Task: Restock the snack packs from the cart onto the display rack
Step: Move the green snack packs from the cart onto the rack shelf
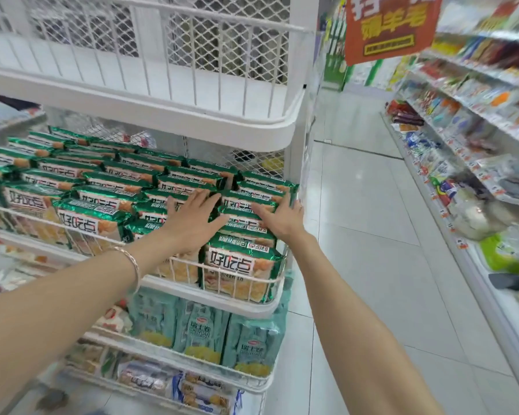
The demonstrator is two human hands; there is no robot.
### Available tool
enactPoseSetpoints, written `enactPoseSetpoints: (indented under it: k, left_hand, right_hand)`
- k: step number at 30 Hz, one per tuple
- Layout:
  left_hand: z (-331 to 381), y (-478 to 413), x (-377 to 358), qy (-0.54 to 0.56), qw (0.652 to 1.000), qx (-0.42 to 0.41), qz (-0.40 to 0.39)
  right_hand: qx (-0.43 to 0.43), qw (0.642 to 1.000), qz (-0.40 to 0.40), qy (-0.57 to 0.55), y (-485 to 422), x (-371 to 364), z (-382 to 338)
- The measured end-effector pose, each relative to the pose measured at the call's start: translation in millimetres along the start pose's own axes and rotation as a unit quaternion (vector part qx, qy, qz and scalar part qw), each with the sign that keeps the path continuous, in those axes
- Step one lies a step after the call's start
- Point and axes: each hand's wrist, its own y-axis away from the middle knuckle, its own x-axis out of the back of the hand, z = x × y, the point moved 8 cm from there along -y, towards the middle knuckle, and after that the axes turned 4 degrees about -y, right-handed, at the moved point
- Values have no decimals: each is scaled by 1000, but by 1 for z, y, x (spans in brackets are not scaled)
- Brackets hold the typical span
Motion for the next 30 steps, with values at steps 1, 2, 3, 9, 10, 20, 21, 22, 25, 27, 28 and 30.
enactPoseSetpoints:
  k: [1, 2, 3, 9, 10, 20, 21, 22, 25, 27, 28, 30]
  left_hand:
    - [1, -1, -1, -7, 1000, 1, -3]
    - [2, -1, -1, -12, 1000, 4, -8]
    - [2, -2, -1, -16, 1000, 7, -13]
    - [2, 0, -2, -37, 999, 9, -29]
    - [2, 0, -2, -35, 999, 7, -30]
    - [0, -2, -4, -38, 999, 4, -26]
    - [0, -2, -4, -36, 999, 5, -26]
    - [0, -2, -4, -33, 999, 6, -28]
    - [0, -2, -5, -23, 999, 7, -35]
    - [0, -2, -3, -11, 999, 1, -39]
    - [-1, -1, -1, -3, 999, -2, -42]
    - [-3, 1, 3, -4, 999, -13, -51]
  right_hand:
    - [14, 999, -28, 8, 0, -6, -2]
    - [31, 999, -41, 14, 1, -9, -4]
    - [44, 998, -46, 27, 2, -10, -6]
    - [79, 997, 17, -6, 3, 3, -14]
    - [75, 995, 61, -25, 0, 12, -13]
    - [13, 987, -78, -141, -43, 1, -12]
    - [-1, 979, -95, -182, -47, -3, -11]
    - [-8, 970, -109, -215, -41, -6, -14]
    - [2, 957, -111, -268, -14, -4, -29]
    - [6, 952, -68, -299, -4, 5, -26]
    - [-5, 951, -44, -306, 1, 10, -22]
    - [-20, 962, -38, -270, 23, 11, -22]
